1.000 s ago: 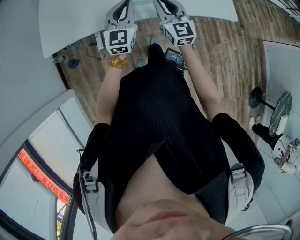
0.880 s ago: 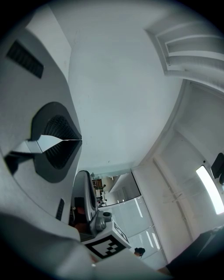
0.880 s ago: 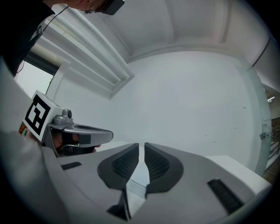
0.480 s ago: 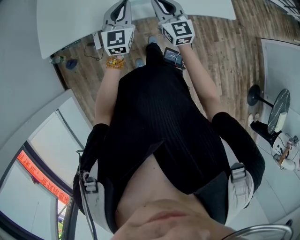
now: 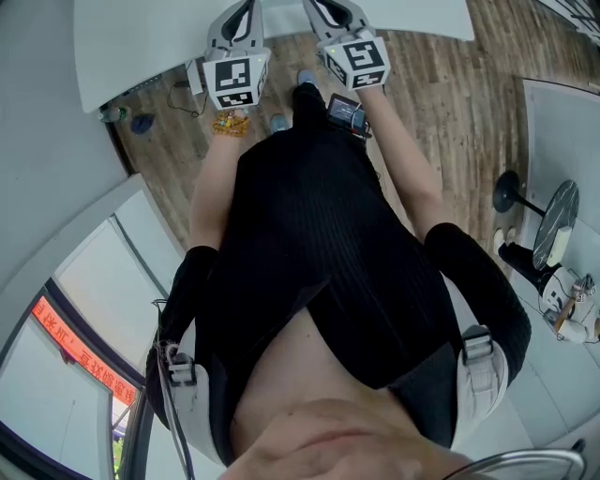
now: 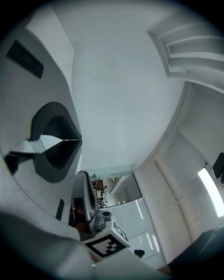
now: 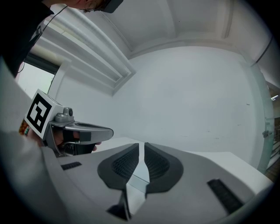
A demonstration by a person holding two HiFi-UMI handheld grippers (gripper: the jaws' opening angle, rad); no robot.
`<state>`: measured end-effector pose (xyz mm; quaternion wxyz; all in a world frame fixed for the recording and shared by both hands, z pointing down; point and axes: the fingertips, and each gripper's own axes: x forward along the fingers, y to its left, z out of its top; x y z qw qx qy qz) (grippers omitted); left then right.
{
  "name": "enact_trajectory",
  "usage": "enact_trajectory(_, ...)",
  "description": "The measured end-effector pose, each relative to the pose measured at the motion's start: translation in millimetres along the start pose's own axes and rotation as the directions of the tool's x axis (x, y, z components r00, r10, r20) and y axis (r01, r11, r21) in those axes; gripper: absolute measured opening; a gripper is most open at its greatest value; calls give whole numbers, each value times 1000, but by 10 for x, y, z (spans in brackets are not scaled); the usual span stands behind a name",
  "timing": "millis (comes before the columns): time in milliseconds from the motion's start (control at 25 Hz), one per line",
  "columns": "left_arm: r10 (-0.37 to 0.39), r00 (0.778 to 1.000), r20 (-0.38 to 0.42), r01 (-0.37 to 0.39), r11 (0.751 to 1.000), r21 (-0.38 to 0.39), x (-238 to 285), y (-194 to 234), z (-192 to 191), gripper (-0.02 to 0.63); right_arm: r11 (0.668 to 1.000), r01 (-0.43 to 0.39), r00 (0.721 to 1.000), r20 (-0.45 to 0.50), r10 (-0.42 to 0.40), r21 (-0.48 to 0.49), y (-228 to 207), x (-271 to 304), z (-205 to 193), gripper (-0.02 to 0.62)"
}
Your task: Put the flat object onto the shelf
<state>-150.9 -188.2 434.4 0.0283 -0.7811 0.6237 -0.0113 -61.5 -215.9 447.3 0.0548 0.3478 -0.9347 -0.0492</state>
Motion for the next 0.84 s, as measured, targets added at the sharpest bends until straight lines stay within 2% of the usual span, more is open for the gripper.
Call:
enact_trajectory(400,20,1000,-22,-20,1000,2,-88,11,-70,17,1000,-8,1000,-9,8,13,33,-26,-81,54)
enact_trajectory(840,25,999,-30,-24,1000,15,-208,-35,-15,17,997,-20,1000,-13,21,75,23,-81,-38,52)
